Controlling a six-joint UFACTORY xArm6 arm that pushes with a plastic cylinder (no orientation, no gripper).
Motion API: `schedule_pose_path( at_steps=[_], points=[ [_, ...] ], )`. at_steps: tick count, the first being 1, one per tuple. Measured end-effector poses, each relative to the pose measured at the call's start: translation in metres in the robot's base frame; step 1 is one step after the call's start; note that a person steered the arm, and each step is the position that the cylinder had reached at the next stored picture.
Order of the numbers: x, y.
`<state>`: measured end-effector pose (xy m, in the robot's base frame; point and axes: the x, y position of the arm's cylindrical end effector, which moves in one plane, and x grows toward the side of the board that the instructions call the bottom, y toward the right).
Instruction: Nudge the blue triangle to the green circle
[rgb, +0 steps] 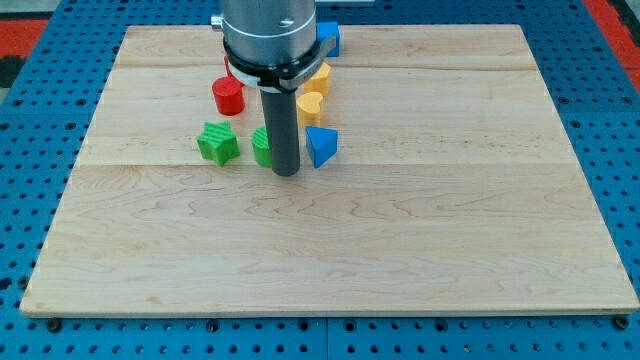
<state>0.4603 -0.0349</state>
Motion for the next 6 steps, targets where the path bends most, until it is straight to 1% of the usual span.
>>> schedule_pose_path(
  at_steps=[1,2,3,4,5,6],
  points=[
    [0.032,0.071],
    [0.007,0.101],
    [-0.035,0.067],
    [-0.049,0.035],
    [-0.04,0.043],
    [-0.049,0.094]
  ],
)
